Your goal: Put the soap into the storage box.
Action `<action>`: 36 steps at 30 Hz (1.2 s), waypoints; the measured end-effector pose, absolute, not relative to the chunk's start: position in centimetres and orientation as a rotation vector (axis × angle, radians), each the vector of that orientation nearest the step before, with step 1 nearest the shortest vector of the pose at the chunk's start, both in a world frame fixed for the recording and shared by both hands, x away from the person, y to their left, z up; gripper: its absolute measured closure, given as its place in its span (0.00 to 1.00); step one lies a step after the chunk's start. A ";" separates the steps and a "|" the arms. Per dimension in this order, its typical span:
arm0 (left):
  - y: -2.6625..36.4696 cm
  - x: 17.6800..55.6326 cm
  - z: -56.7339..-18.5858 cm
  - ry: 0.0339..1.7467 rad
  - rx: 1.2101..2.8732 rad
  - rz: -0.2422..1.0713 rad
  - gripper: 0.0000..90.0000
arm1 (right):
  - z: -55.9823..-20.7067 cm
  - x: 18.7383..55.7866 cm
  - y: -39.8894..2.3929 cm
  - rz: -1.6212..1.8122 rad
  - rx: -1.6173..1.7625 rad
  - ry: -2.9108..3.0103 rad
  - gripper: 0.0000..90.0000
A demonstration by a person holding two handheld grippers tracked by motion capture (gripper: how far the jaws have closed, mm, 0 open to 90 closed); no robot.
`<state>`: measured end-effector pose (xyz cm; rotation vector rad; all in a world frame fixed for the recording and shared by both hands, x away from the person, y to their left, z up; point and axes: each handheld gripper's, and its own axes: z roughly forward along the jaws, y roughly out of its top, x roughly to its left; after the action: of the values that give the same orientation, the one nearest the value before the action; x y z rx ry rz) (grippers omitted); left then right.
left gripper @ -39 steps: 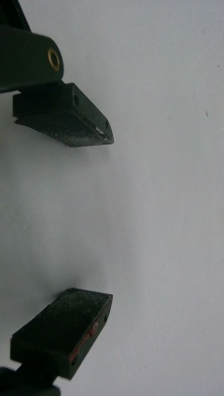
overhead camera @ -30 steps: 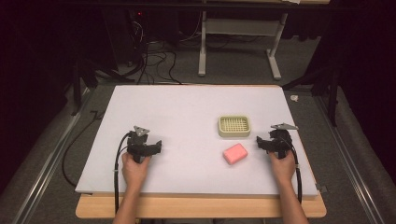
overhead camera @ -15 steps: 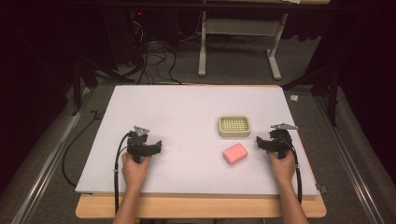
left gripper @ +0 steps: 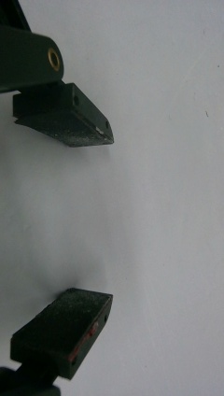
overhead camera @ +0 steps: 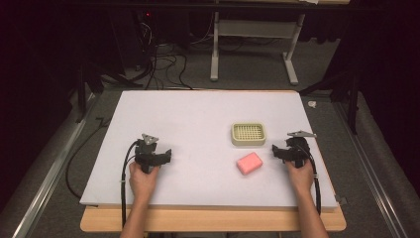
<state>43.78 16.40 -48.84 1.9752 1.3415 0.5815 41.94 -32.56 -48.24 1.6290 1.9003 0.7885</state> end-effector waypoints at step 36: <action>16.4 43.8 -48.8 1.341 1.976 0.581 0.22 | -47.1 40.8 -31.9 0.906 1.597 1.945 0.19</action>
<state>43.77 16.41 -48.83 1.9759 1.3413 0.5809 40.81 -31.92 -47.12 1.5970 1.9448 0.9059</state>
